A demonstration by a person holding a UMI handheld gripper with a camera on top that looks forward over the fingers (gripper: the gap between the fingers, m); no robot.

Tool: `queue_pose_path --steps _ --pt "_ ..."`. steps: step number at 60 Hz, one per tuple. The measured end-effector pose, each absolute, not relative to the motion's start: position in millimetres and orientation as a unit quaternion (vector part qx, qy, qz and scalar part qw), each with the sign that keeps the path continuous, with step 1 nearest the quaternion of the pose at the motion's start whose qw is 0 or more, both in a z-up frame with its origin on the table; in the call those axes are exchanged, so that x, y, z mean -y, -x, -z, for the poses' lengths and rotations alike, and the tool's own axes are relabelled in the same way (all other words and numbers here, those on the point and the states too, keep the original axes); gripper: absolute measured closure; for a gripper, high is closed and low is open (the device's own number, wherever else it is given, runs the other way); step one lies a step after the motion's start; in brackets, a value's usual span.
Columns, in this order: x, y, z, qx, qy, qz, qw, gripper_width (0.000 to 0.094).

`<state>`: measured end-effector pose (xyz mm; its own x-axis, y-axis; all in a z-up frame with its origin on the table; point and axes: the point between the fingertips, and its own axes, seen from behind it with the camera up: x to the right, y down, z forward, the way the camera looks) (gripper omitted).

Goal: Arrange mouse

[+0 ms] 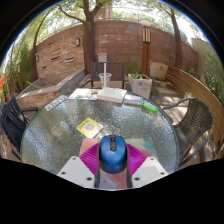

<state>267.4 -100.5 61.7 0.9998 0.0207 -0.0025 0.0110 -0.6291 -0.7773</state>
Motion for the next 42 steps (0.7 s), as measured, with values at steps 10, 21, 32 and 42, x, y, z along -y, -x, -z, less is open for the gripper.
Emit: queue_pose_path --steps 10,21,32,42 --pt "115.4 -290.9 -0.7 -0.004 0.921 -0.008 0.388 0.0487" --pt "135.4 -293.2 -17.8 0.007 0.916 -0.004 0.401 0.0089" --pt "181.6 -277.7 -100.5 0.027 0.893 0.022 0.449 0.0090" --pt "259.1 -261.5 -170.1 0.028 0.881 0.033 0.471 0.0087"
